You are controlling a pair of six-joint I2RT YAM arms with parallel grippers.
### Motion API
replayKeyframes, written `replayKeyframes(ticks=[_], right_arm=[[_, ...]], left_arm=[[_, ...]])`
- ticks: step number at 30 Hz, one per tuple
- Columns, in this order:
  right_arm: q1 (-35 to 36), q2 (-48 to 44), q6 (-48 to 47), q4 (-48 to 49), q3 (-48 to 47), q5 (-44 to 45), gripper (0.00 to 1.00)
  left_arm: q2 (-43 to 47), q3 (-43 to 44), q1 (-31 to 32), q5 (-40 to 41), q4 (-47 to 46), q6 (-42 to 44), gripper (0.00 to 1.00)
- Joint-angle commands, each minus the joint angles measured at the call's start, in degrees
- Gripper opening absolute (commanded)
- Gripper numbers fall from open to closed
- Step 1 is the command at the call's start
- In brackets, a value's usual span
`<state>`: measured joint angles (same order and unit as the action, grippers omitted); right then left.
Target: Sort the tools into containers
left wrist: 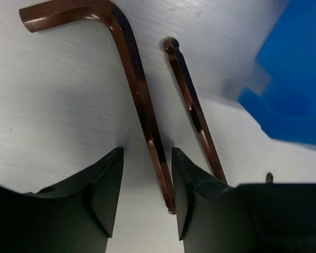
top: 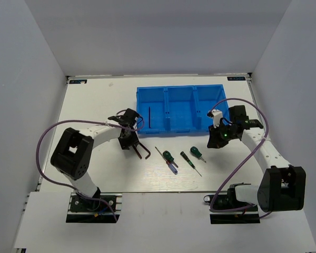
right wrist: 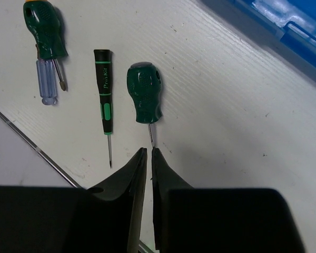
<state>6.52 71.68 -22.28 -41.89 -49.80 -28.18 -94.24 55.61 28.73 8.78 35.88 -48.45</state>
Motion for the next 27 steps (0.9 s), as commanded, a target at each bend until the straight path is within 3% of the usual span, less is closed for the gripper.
replayKeyframes(ticks=[1,5,6,10,13,15,16,19,20,22,27], right_arm=[[0.33,-1.37,0.22,0.49,-0.12,0.24,0.15],[0.07,-1.28,0.05,0.67,-0.30,0.24,0.15],[0.24,-1.11,0.05,0.67,-0.30,0.32,0.15],[0.24,-1.28,0.22,1.02,-0.30,-0.20,0.15],[0.07,-0.93,-0.04,0.67,-0.38,-1.25,0.16],[0.16,-0.75,-1.00,-0.03,-0.38,-2.22,0.22],[0.16,-0.58,-1.96,-0.73,-0.47,-4.49,0.28],[0.33,0.56,-4.61,-2.40,-1.08,-8.19,0.30],[0.24,1.35,-5.05,-3.54,-1.70,-8.72,0.23],[0.68,2.58,-5.58,-3.64,-2.49,-8.56,0.00],[1.65,3.38,-5.23,-2.23,-3.11,-3.72,0.03]], left_arm=[[-1.38,3.61,0.27,1.68,0.49,-0.42,0.51],[-3.32,4.77,0.27,3.09,4.46,-0.42,0.27],[-2.63,3.29,0.27,3.87,4.99,-0.42,0.16],[3.07,0.55,0.27,4.50,5.61,-0.42,0.00],[10.96,1.77,0.80,5.90,8.07,0.98,0.00],[14.94,3.70,1.42,5.90,6.23,5.35,0.00],[16.44,4.23,1.42,5.29,4.13,7.90,0.00],[18.12,7.66,1.42,-0.93,-6.14,18.97,0.00],[16.82,8.80,1.42,-3.13,-8.52,21.18,0.00],[11.20,13.89,1.42,-9.45,-11.96,25.93,0.00],[-1.72,27.16,2.56,-10.80,-11.09,28.85,0.00]])
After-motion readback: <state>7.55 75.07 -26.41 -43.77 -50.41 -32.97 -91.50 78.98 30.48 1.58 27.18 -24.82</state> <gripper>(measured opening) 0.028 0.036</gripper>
